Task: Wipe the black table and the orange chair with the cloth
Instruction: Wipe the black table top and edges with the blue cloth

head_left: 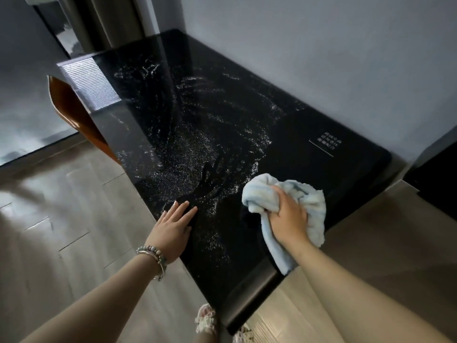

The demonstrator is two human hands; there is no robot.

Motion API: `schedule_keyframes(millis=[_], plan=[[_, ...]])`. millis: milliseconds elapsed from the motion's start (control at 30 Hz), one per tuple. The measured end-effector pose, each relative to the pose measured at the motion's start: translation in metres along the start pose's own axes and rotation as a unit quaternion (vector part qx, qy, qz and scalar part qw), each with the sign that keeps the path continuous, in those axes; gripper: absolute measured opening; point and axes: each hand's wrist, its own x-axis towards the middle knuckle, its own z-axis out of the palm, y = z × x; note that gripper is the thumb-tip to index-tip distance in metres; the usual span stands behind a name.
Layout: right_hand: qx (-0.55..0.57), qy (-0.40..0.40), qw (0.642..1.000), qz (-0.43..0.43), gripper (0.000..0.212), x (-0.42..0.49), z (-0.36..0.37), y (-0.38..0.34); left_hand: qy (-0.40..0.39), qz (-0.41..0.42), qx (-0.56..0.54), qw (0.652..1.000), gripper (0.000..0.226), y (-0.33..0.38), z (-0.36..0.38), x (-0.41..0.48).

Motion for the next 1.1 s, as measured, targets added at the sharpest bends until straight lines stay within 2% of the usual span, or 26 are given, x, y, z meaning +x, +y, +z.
schedule_keyframes(millis=[100, 233, 267, 333, 433, 500, 533, 567, 633, 667, 733, 767, 833, 867, 933, 1000, 1100], plan=[[-0.010, -0.026, 0.999, -0.018, 0.046, -0.031, 0.022, -0.017, 0.015, 0.001, 0.013, 1.000, 0.052, -0.001, 0.002, -0.001], [-0.003, -0.141, 0.984, -0.110, 0.048, -0.070, 0.061, -0.049, 0.071, 0.029, 0.013, 0.997, 0.048, -0.015, 0.001, 0.002], [0.012, -0.142, 0.984, -0.110, 0.047, -0.067, 0.063, -0.052, 0.074, 0.039, 0.015, 0.996, 0.052, -0.021, 0.000, 0.002], [0.045, -0.038, 0.995, -0.078, 0.040, -0.050, 0.057, -0.046, 0.059, 0.066, 0.019, 0.996, 0.066, -0.033, -0.004, 0.005], [0.007, 0.082, 0.995, 0.054, 0.036, -0.028, 0.043, -0.033, 0.017, 0.091, 0.060, 0.994, 0.060, -0.056, -0.008, 0.010], [-0.006, 0.145, 0.987, 0.070, 0.021, -0.036, 0.055, -0.045, 0.007, 0.113, 0.079, 0.990, 0.070, -0.070, -0.013, 0.013], [-0.005, 0.155, 0.986, 0.068, 0.019, -0.046, 0.066, -0.058, 0.003, 0.124, 0.076, 0.989, 0.080, -0.075, -0.013, 0.015], [0.005, 0.151, 0.987, 0.064, 0.026, -0.057, 0.079, -0.073, 0.001, 0.130, 0.070, 0.989, 0.086, -0.078, -0.014, 0.016], [0.034, 0.102, 0.993, 0.051, 0.047, -0.076, 0.114, -0.102, -0.004, 0.146, 0.071, 0.987, 0.089, -0.089, -0.015, 0.021], [0.054, 0.073, 0.995, 0.041, 0.050, -0.082, 0.126, -0.114, -0.006, 0.156, 0.082, 0.984, 0.089, -0.094, -0.018, 0.022], [0.139, 0.052, 0.989, 0.025, 0.038, -0.084, 0.131, -0.124, -0.015, 0.175, 0.102, 0.979, 0.089, -0.104, -0.022, 0.027], [0.151, 0.084, 0.984, 0.038, 0.031, -0.084, 0.123, -0.120, -0.023, 0.184, 0.103, 0.977, 0.087, -0.108, -0.027, 0.029], [0.109, 0.161, 0.975, 0.111, 0.030, -0.084, 0.097, -0.097, -0.038, 0.197, 0.100, 0.975, 0.069, -0.113, -0.034, 0.033], [0.067, 0.176, 0.967, 0.171, 0.036, -0.088, 0.088, -0.084, -0.048, 0.203, 0.103, 0.973, 0.055, -0.115, -0.037, 0.034], [-0.005, 0.170, 0.952, 0.255, 0.045, -0.096, 0.083, -0.076, -0.055, 0.212, 0.097, 0.971, 0.047, -0.116, -0.042, 0.034], [-0.042, 0.178, 0.952, 0.243, 0.040, -0.095, 0.101, -0.104, -0.060, 0.221, 0.096, 0.969, 0.047, -0.116, -0.044, 0.036], [-0.013, 0.162, 0.973, 0.162, 0.039, -0.084, 0.153, -0.156, -0.073, 0.231, 0.099, 0.965, 0.051, -0.117, -0.047, 0.042]])
